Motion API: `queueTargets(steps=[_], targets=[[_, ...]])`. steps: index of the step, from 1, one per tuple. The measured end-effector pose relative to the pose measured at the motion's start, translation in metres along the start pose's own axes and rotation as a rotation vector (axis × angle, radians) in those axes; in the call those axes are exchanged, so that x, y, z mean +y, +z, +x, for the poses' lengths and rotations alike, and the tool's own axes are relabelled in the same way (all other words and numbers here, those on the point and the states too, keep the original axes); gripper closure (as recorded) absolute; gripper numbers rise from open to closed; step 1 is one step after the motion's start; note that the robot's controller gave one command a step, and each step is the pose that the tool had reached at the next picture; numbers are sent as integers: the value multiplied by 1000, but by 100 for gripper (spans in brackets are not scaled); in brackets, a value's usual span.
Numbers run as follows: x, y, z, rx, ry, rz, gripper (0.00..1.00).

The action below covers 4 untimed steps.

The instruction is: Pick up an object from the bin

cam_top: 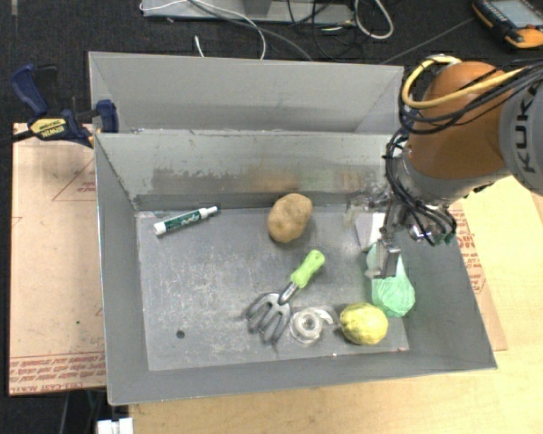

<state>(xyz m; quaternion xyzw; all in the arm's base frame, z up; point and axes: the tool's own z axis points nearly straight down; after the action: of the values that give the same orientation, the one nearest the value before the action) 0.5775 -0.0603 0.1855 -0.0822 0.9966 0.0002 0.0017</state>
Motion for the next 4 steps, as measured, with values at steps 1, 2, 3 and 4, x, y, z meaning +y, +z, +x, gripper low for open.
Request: queueTargets(steps=[1, 2, 3, 4], targets=[[48, 27, 16, -3, -215, 1, 0], [76, 41, 7, -1, -533, 0, 0], [77, 104, -7, -5, -686, 3, 0], [81, 113, -19, -16, -835, 4, 100]])
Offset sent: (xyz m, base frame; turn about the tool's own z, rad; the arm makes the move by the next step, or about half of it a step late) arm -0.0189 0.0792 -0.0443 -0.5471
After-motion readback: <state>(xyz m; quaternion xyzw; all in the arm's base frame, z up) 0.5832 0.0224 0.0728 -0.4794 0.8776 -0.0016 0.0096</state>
